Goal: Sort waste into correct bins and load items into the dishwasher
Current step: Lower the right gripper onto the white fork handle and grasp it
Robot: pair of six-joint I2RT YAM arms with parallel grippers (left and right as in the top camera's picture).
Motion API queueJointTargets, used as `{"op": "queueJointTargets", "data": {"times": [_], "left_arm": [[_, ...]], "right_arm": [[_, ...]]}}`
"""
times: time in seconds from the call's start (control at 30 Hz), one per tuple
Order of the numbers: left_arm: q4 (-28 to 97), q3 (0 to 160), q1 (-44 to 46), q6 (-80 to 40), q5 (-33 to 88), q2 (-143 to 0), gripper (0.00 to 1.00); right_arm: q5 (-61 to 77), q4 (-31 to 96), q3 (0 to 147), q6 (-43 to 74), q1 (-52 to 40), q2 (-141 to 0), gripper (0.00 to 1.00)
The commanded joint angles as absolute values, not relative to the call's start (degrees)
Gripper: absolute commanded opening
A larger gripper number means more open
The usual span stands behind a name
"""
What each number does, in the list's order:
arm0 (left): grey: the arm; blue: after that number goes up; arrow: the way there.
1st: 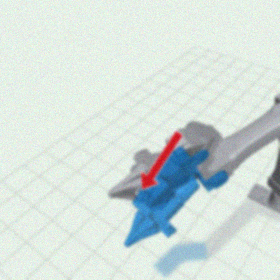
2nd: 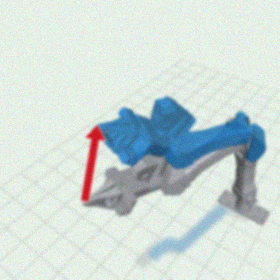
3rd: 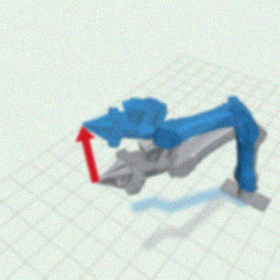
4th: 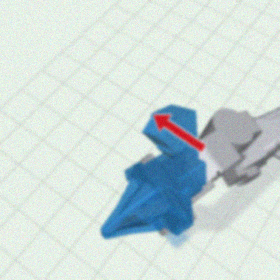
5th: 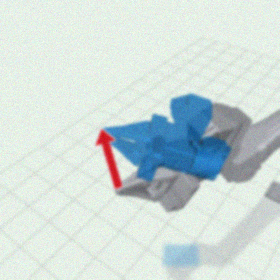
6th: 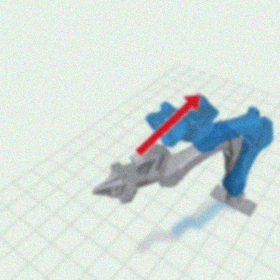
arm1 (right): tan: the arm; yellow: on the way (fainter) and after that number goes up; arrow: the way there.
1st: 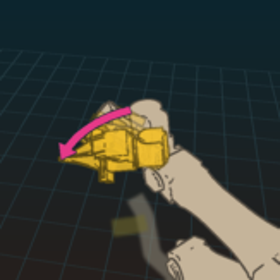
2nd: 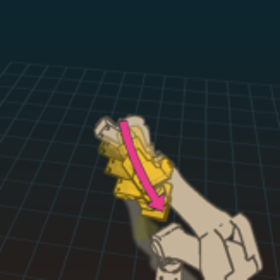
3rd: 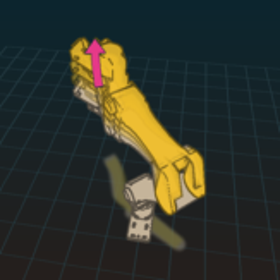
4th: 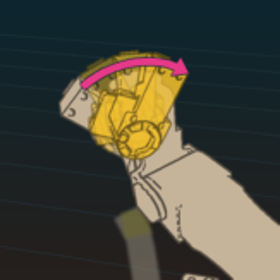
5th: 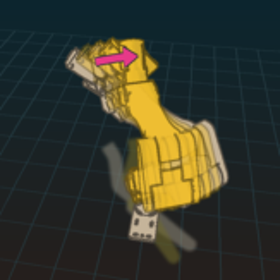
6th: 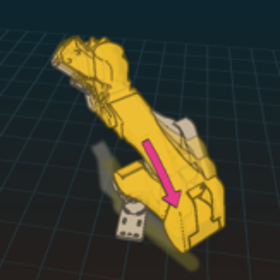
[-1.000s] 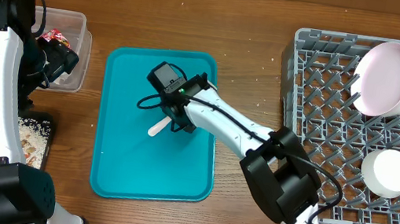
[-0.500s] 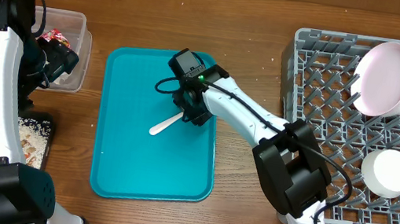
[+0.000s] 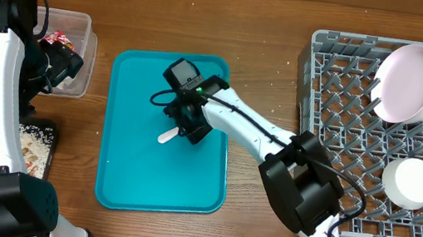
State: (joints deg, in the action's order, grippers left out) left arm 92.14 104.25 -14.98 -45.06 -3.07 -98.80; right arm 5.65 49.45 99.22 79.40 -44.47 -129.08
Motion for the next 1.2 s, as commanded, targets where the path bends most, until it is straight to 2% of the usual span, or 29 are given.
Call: {"op": "queueJointTargets", "data": {"times": [0.0, 0.1, 0.27, 0.4, 0.53, 0.77, 0.97, 1.17], "left_arm": [[92.3, 104.2, -14.6, -45.2, -3.6, -99.1, 1.00], [92.3, 104.2, -14.5, -45.2, -3.6, -99.1, 1.00], [92.3, 104.2, -14.6, -45.2, -3.6, -99.1, 1.00], [92.3, 104.2, -14.5, -45.2, -3.6, -99.1, 1.00], [92.3, 104.2, -14.5, -45.2, -3.6, -99.1, 1.00], [92.3, 104.2, -14.6, -45.2, -3.6, -99.1, 1.00], [92.3, 104.2, -14.5, -45.2, -3.6, -99.1, 1.00], [92.3, 104.2, -14.6, -45.2, -3.6, -99.1, 1.00]], "right_arm": [[1.5, 49.6, 96.8, 82.3, -44.9, -134.6, 0.61], [-0.6, 50.1, 96.8, 82.3, -44.7, -135.9, 0.59], [-1.7, 50.1, 96.8, 82.3, -43.8, -136.7, 0.44], [-4.5, 51.5, 96.8, 82.3, -43.6, -136.7, 0.43], [-5.6, 52.4, 96.8, 82.3, -43.6, -136.7, 0.28], [-6.7, 53.3, 96.7, 82.3, -43.6, -136.7, 0.17], [-1.3, 52.9, 97.1, 82.0, -42.7, -136.6, 0.14], [1.7, 56.6, 102.0, 69.6, -38.0, -134.7, 0.04]]}}
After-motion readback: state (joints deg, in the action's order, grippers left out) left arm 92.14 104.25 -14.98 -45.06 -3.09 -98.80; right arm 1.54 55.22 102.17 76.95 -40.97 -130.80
